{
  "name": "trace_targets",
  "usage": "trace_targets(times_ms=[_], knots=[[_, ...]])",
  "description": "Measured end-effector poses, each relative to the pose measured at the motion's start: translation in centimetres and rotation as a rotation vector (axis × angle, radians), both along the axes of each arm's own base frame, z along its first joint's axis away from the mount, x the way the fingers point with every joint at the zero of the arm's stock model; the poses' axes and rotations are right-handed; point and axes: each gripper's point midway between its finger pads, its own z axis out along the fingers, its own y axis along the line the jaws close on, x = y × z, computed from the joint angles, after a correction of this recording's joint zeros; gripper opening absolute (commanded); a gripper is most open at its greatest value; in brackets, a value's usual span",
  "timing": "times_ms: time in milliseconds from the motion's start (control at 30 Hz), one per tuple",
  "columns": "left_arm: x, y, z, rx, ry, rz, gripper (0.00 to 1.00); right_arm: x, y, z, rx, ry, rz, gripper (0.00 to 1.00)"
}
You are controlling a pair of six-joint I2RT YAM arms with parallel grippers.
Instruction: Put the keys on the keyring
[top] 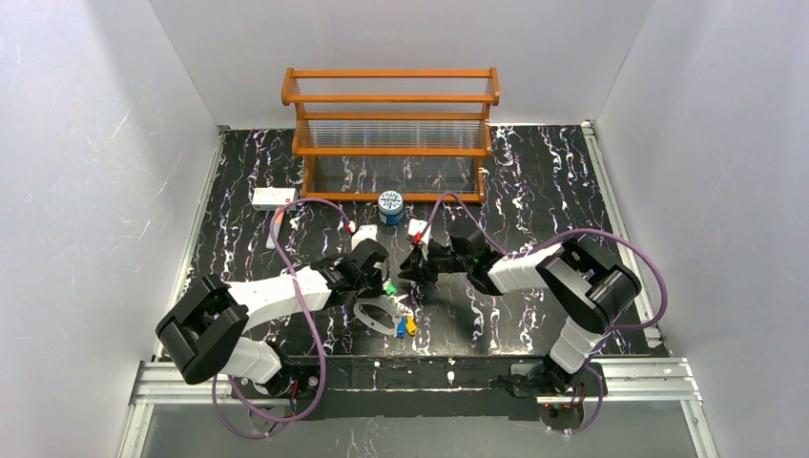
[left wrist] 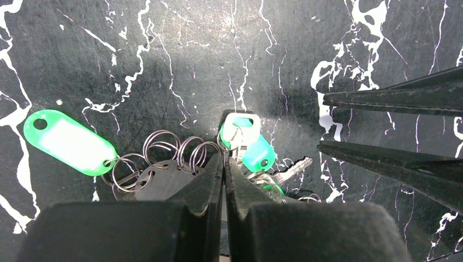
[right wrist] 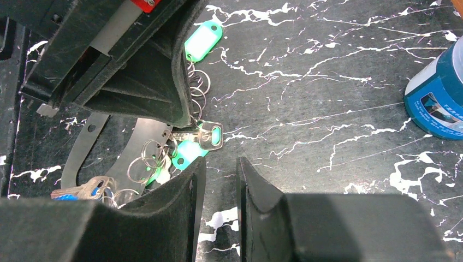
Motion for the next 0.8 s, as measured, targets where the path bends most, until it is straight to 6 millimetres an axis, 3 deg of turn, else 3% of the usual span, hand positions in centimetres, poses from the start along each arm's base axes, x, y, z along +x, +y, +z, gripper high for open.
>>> trace_targets(times_ms=[400,800], knots=[[-0.1,0.5,2.2,-0.035,-0.093,-0.061,0.0,0.4,-0.1,2.0,0.038,-0.035,-0.003,0.36],[-0.6,0.2,3.9,-0.084,-0.209,-0.199,0.0,-1.2,0.3,3.0,0.076,-0.068,0.112,0.45]])
